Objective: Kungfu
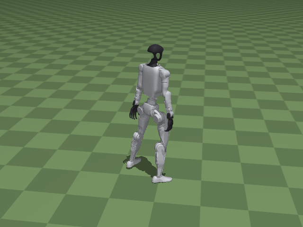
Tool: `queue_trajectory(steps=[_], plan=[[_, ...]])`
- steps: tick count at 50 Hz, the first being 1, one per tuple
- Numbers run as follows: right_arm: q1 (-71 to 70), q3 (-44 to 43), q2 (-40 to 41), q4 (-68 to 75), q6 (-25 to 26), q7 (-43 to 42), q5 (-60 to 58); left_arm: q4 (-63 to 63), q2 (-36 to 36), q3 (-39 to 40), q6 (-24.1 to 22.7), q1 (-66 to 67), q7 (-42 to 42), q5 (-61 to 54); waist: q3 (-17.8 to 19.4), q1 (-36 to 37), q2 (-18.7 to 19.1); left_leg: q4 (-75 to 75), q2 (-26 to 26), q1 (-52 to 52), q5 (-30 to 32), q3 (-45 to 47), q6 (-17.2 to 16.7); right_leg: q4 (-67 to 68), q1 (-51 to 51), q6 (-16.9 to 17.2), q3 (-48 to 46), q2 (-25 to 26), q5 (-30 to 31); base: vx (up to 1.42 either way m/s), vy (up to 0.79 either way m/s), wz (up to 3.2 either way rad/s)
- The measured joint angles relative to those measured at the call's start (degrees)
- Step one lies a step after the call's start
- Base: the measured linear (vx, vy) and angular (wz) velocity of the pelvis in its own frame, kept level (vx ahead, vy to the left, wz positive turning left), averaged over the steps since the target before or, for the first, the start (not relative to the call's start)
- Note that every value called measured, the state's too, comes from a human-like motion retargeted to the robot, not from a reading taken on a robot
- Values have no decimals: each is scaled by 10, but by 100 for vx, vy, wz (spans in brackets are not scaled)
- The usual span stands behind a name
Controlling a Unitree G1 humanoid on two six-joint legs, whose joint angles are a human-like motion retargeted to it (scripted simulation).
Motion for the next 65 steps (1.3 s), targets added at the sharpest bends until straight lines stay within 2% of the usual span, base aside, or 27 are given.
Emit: queue_trajectory(steps=[2, 5, 8, 10, 15, 19, 22, 24, 25, 28, 30, 34, 38, 40, 43, 46, 52, 57, 60, 62, 65], plan=[[-2, -10, -4, -2, -19, -15, 54, -17, 6, -31, 24, -4, 55, 96, -2, -10, 9, -2, -4, -3, 1, -5, 9, 2, 3, 3, -13, 2, -1, 1, 0, 71], [-11, -19, -12, 11, -40, -14, 150, -40, 31, -95, 30, -22, 85, 233, -1, -61, 21, 22, -14, -33, -12, -63, 15, -4, 26, 9, -80, -3, -5, -6, 6, 143], [-18, -34, -12, 33, -34, 10, 215, -47, 46, -128, 49, -40, 103, 327, -5, -54, 16, 22, -20, -32, -24, -64, 16, -8, 31, 15, -94, -11, 3, 2, 11, 17], [-22, -40, -12, 43, -23, 28, 232, -49, 49, -140, 44, -51, 103, 353, -6, -55, 13, 24, -25, -32, -38, -67, 21, -10, 35, 22, -103, -19, 11, 4, 24, 18], [-23, -32, -17, 49, -12, 49, 180, -70, 32, -131, 4, -56, 40, 296, -7, -55, 6, 22, -52, -21, -74, -56, 55, -19, 37, 40, -117, -45, 45, 8, 35, -17], [-25, -11, -12, 38, -9, 42, 79, -89, 19, -100, -46, -50, -48, 222, 1, -62, -9, 21, -80, -9, -84, -37, 69, -30, 31, 74, -118, -74, 106, 6, 30, -41], [-31, 4, -7, 32, -25, 49, -4, -99, 11, -75, -54, -41, -86, 186, 11, -74, -20, 22, -100, -5, -91, -18, 82, -47, 24, 109, -112, -91, 171, -3, 21, -48], [-42, 23, -4, 36, -34, 55, -58, -98, 11, -57, -56, -31, -94, 168, 17, -92, -18, 19, -103, -2, -92, -4, 90, -54, 16, 116, -85, -86, 189, -6, 17, -57], [-47, 34, -2, 39, -34, 54, -81, -96, 11, -50, -58, -25, -95, 160, 19, -103, -13, 16, -102, -1, -92, 2, 94, -53, 11, 113, -65, -80, 180, -7, 14, -54], [-59, 71, 13, 53, -27, 34, -125, -82, 24, -35, -54, -1, -99, 159, 21, -150, 14, 4, -83, -4, -84, 14, 99, -21, -8, 58, 27, -30, 74, -10, 11, -51], [-66, 92, 24, 65, -26, 19, -134, -71, 35, -19, -43, 15, -102, 179, 24, -176, 26, -3, -77, -6, -79, 26, 104, 3, -18, 36, 73, 7, 17, -14, 6, -52], [-61, 110, 48, 84, -30, 0, -94, -49, 61, -3, -18, 34, -106, 241, 33, -209, 30, -12, -81, -7, -73, 42, 110, 42, -7, 31, 82, 50, -46, -14, -2, -39], [-32, 95, 79, 104, -28, -13, 17, -36, 85, 2, 17, 37, -128, 292, 31, -192, 22, -19, -88, -1, -72, 69, 111, 71, 12, 27, 109, 76, -37, -12, -10, -56], [-14, 73, 94, 114, -29, -17, 95, -40, 89, 7, 35, 42, -134, 303, 19, -173, 16, -19, -95, -2, -74, 82, 112, 71, 24, 46, 126, 84, -55, -6, -16, -56], [4, 36, 111, 127, -26, -13, 173, -55, 84, 17, 31, 51, -124, 272, 3, -147, 4, -20, -107, -4, -78, 101, 115, 40, 43, 34, 130, 86, -77, -6, -15, -48], [2, 27, 110, 137, -13, 3, 165, -74, 65, 28, 5, 60, -103, 189, 4, -147, -4, -20, -115, 0, -80, 111, 118, 1, 57, 8, 121, 88, -73, -15, -9, -28], [-16, 67, 85, 116, -4, 23, 75, -89, 11, 41, -49, 57, -71, -1, 17, -171, 0, -19, -106, -1, -79, 120, 120, -6, 51, 11, 95, 88, -63, -20, -6, -49], [-24, 79, 83, 82, -42, -10, 36, -80, -6, 26, -60, 36, -85, -68, 15, -184, 5, -15, -91, -13, -76, 134, 117, 32, 5, 34, 134, 97, -62, -21, -9, -54], [-25, 80, 82, 77, -81, -31, 46, -85, -7, 7, -55, 29, -100, -50, 19, -199, 16, -11, -78, -15, -74, 132, 113, 39, -6, -12, 134, 98, -75, -11, -9, -4], [-28, 75, 81, 82, -103, -38, 71, -92, 0, -9, -51, 21, -109, -15, 21, -210, 9, -10, -88, -11, -73, 133, 111, 6, 10, -2, 96, 72, -44, -11, -12, 28], [-30, 49, 84, 104, -138, -30, 128, -106, 18, -24, -51, 11, -113, 70, 16, -191, 5, -8, -85, -9, -66, 140, 106, -2, 22, -25, 73, 78, -53, -4, -19, -5]])
